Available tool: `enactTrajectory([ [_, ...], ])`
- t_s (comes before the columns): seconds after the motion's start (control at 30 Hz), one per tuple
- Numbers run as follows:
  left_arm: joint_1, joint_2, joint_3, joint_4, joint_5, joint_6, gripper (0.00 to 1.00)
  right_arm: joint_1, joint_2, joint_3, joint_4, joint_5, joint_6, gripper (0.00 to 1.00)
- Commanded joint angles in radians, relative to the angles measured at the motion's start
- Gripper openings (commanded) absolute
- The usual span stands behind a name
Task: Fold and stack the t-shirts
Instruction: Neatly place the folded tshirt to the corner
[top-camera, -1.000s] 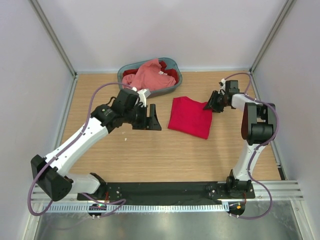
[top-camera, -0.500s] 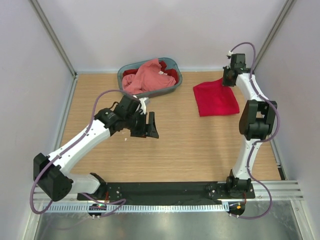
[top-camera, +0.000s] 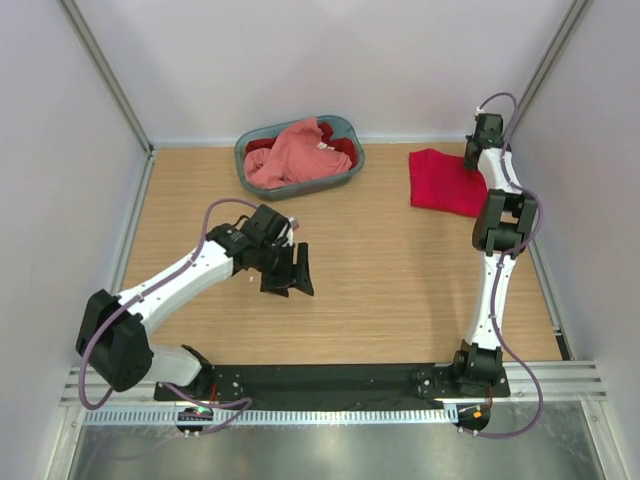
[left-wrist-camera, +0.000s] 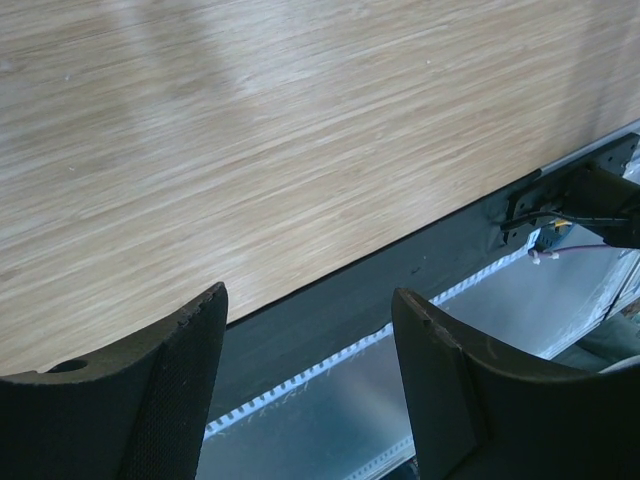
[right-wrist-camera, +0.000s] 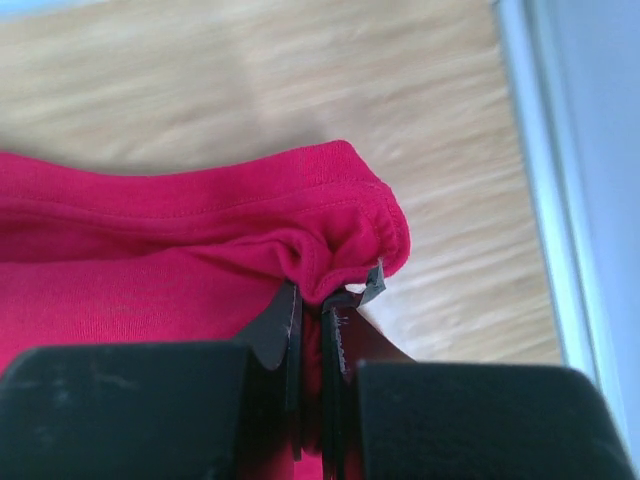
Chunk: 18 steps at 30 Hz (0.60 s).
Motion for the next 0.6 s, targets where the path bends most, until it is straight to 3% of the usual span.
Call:
enactTrajectory([
  [0.0, 0.002, 0.042, 0.058, 0.026, 0.028, -0.014, 0.68, -0.014, 0.014, 0.143, 0.082, 0.018, -0.009, 0.01],
  [0.57, -0.002, 0.131, 0.095, 0.009, 0.062, 0.0, 0.67, -0.031, 0.129, 0.272, 0.244, 0.036, -0.216, 0.01],
])
